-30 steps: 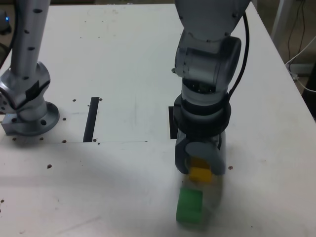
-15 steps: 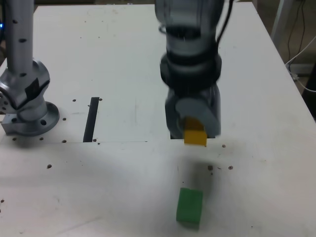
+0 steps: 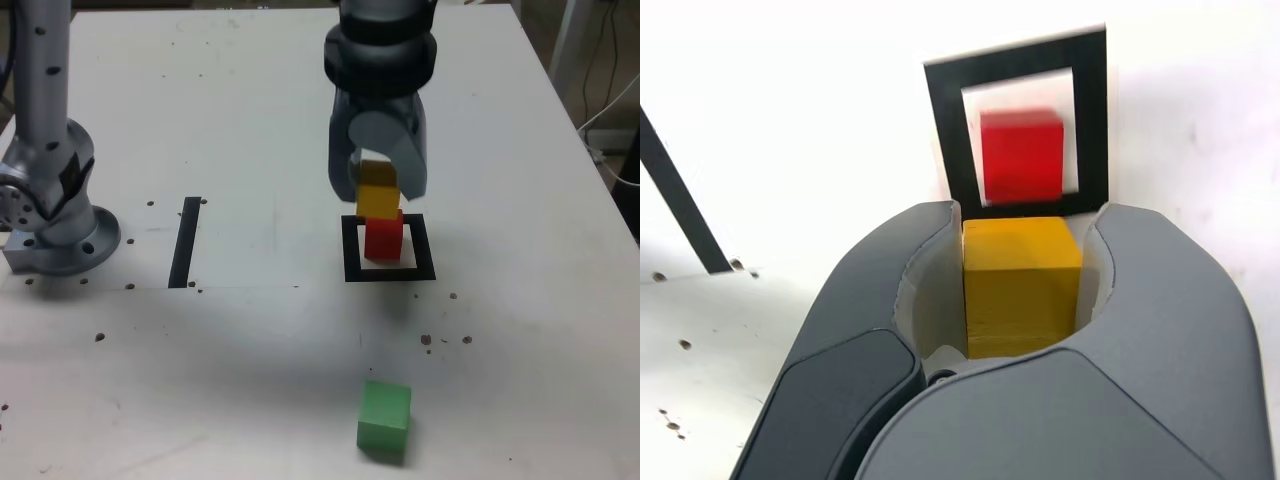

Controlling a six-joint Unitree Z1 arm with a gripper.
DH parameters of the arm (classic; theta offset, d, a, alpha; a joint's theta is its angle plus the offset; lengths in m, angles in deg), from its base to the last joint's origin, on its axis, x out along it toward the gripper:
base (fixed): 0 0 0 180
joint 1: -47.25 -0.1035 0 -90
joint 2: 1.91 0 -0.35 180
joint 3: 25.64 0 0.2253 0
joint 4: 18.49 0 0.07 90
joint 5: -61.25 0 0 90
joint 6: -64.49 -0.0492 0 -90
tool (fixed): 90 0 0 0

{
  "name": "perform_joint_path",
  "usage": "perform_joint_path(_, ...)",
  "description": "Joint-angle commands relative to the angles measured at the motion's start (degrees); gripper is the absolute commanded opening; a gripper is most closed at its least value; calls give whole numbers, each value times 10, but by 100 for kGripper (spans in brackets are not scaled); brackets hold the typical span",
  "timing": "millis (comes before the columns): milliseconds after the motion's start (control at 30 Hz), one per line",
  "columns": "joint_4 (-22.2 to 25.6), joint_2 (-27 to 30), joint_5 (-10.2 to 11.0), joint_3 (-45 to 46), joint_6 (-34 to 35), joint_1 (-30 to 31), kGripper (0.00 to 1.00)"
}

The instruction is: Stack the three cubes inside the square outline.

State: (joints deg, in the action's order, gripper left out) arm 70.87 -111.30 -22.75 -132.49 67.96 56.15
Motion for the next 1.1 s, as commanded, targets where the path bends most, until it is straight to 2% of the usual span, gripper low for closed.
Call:
perform_joint_path(0,1,2,2,1,-7,-12,19)
perform_joint_path(167,-3,-3,4,11,-18,-34,19)
perform_joint_path(333,-16,-7,-5,20,-19,-38,19)
perform_joint_path(567,-61,-9,-16,55,-19,-38,19)
perform_joint_path(733,-84,-11,-11,73,-18,-38,19)
perform_joint_path(1067,-91,-13,-6,72,-18,-40,20)
